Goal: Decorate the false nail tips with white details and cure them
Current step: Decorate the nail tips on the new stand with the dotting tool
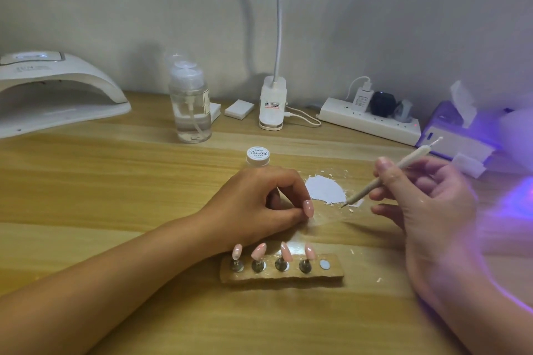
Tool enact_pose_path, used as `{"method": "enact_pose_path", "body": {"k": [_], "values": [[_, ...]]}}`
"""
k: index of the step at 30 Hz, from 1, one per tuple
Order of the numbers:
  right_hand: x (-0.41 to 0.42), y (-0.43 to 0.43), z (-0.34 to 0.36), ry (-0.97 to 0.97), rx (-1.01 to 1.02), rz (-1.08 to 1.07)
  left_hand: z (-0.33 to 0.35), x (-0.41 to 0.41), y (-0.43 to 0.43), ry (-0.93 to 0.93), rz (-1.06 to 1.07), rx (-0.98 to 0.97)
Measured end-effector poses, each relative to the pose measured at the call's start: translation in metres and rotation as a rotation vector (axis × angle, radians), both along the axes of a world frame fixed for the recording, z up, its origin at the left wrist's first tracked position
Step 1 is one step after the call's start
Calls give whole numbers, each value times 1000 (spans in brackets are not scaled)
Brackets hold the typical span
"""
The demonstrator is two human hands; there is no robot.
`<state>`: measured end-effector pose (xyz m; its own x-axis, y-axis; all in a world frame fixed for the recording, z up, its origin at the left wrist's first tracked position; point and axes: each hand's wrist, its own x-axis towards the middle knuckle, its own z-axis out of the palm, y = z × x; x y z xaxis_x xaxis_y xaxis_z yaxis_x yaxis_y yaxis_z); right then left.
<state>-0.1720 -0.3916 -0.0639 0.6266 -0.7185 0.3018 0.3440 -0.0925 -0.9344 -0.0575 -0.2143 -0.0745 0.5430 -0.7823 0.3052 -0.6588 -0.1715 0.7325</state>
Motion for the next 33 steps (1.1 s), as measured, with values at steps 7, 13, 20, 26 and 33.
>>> {"method": "enact_pose_path", "body": {"k": [7, 13, 20, 26, 33], "values": [[3, -5, -8, 146, -92, 21, -1, 0, -1, 15, 10, 5], [3, -5, -11, 389, -218, 77, -1, 0, 0, 9, 9, 10], [4, -3, -10, 399, -261, 9, 0, 0, 0, 11, 7, 8], [-4, 16, 8, 187, -16, 196, 0, 0, 0, -1, 9, 5], [-9, 26, -1, 257, 1, 270, 0, 0, 0, -8, 10, 2]]}}
